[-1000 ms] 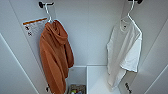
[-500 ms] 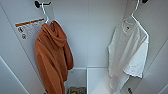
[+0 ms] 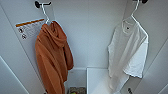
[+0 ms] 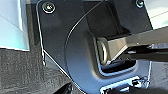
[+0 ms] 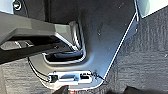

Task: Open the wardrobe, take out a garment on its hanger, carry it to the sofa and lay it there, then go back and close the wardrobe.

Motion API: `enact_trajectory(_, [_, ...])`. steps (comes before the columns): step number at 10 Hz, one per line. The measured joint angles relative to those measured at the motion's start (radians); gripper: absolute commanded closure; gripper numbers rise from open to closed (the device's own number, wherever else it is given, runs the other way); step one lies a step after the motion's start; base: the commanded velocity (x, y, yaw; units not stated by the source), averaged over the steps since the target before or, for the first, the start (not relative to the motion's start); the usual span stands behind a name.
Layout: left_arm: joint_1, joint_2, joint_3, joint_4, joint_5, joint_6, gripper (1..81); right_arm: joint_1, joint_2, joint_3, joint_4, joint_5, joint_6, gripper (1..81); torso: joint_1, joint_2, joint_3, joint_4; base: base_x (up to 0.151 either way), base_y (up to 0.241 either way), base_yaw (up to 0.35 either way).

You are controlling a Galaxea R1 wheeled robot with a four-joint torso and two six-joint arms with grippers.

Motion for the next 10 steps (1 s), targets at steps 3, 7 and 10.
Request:
enact_trajectory(3, [0.000,0.000,0.000,0.000,0.000,0.000,1.0,-0.006,0.000,0.001,0.000,0.000,0.000,1.0,0.000,0.000,0.084,0.000,0.000,0.000,0.000])
enact_trajectory(7, [0.000,-0.012,0.030,0.000,-0.003,0.000,1.0,-0.025,0.000,0.003,-0.057,-0.007,-0.001,1.0,-0.001,-0.001,0.116,0.000,0.000,0.000,0.000])
enact_trajectory(10, [-0.030,-0.096,0.177,0.000,-0.001,-0.001,1.0,-0.046,-0.016,0.054,-0.131,-0.008,-0.001,1.0,-0.001,-0.001,0.116,0.000,0.000,0.000,0.000])
